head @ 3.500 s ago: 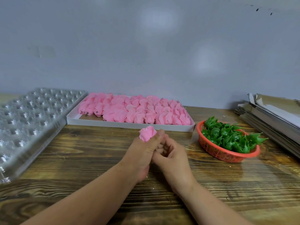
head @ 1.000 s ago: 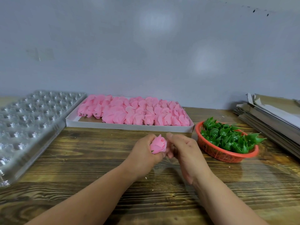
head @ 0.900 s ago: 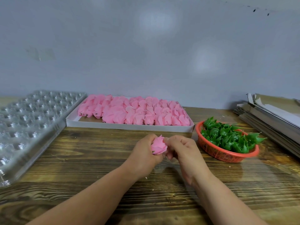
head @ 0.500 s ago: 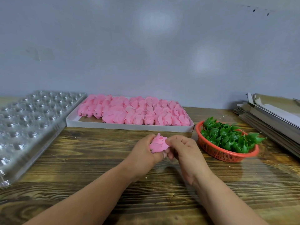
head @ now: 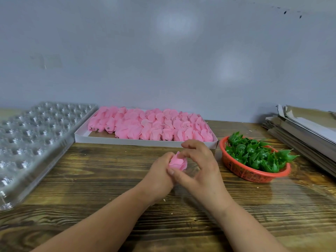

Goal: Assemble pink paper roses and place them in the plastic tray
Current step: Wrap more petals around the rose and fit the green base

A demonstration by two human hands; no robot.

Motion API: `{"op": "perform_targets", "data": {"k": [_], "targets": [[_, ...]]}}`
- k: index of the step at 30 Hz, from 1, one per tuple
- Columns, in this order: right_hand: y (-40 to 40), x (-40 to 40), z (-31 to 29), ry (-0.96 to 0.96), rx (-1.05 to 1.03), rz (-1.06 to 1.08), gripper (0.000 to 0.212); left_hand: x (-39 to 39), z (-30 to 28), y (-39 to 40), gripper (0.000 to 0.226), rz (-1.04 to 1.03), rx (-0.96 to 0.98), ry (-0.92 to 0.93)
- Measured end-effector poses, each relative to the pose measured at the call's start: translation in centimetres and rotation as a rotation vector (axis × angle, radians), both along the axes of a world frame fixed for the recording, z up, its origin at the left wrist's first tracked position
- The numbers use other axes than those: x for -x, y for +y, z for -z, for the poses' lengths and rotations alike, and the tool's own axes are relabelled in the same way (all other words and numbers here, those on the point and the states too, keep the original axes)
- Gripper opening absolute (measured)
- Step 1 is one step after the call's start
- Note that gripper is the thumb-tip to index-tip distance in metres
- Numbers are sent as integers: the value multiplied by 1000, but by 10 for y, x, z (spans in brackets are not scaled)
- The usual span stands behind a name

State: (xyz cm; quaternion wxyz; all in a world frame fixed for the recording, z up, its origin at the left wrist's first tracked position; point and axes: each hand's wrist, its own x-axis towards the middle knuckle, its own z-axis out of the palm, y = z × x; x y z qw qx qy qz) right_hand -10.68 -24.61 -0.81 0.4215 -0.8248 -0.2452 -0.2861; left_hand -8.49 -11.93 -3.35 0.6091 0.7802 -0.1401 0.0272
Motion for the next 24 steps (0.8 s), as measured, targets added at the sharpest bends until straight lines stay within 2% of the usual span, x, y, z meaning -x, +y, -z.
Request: {"op": "perform_targets", "data": {"k": [4, 7, 10, 13, 21, 24], "targets": [[2, 0, 0, -74, 78, 19, 33, 3, -3, -2, 20, 22, -2, -8], [2, -3, 1, -109, 51, 6, 23, 5, -5, -3, 24, 44, 30, -14], [3, -5, 3, -136, 53, -5, 16, 6, -6, -4, 20, 62, 48, -17], [4, -5, 5, -142, 75, -8, 16, 7, -5, -5, 19, 91, 84, -5], [3, 0, 1, 23, 137, -29, 27, 6, -5, -4, 24, 173, 95, 18], [1, 2, -3, 77, 16, -86, 25, 6, -3, -3, 24, 173, 140, 41]]}}
